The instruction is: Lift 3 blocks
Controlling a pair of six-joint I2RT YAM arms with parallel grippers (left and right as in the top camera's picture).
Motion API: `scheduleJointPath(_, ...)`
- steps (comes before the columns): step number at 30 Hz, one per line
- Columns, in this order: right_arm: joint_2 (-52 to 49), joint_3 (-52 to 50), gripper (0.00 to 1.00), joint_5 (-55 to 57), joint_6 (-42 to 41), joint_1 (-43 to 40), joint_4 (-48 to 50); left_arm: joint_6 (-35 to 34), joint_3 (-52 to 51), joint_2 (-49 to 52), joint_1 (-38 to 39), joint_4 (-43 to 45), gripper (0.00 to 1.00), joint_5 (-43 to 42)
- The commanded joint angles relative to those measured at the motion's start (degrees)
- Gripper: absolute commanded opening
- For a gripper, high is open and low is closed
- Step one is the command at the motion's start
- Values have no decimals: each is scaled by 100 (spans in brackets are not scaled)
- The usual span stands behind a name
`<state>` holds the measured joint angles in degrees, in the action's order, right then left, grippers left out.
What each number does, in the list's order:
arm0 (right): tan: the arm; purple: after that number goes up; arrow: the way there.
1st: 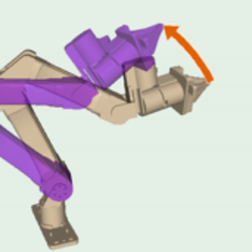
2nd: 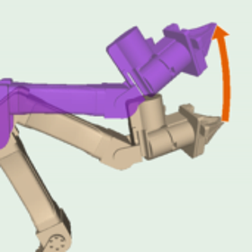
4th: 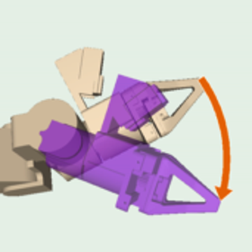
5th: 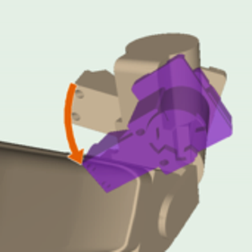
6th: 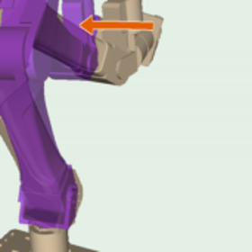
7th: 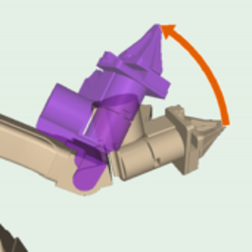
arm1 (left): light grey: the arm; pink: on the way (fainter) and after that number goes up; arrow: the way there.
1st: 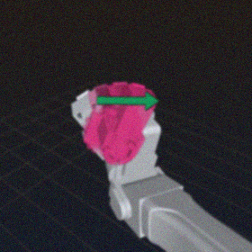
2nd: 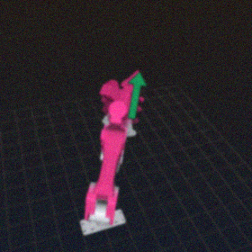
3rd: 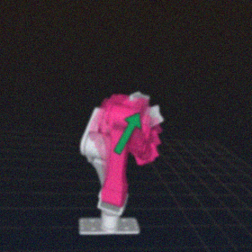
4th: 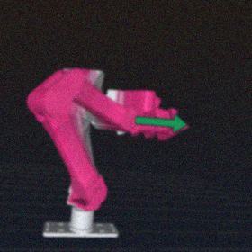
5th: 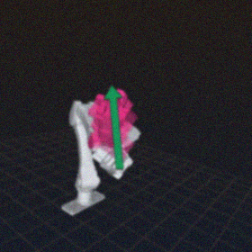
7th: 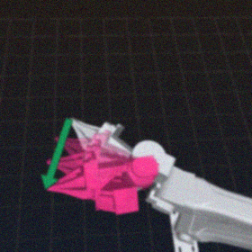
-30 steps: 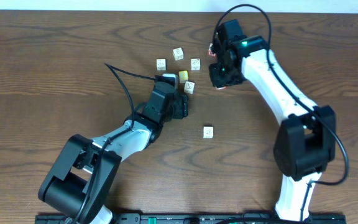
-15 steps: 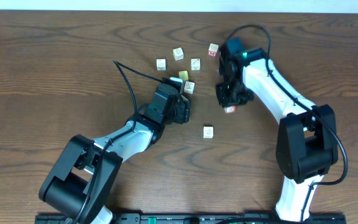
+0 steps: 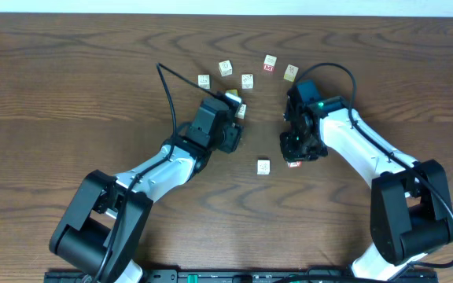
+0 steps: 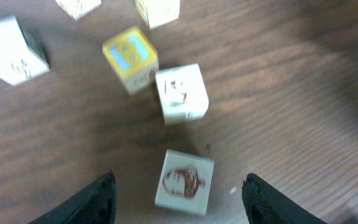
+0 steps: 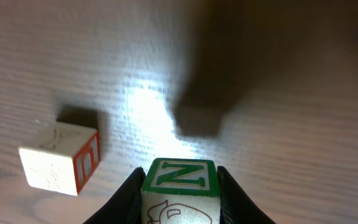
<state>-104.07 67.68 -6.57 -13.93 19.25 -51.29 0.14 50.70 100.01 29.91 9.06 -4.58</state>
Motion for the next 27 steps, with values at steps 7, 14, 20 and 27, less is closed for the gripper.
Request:
scheduleJointPath(7,46,-562,1,-149,-323,170,380,542,317,699,2,-131,60,-46)
scheduleJointPath(14,46,-562,1,-149,-387,186,415,804,319,835,2,-136,51,-57)
scheduleJointPath(20,46,-566,1,-146,-450,297,417,826,319,835,0,-85,50,-55)
scheduleJointPath(27,46,-566,1,37,-706,656,551,848,319,835,2,-42,50,-55)
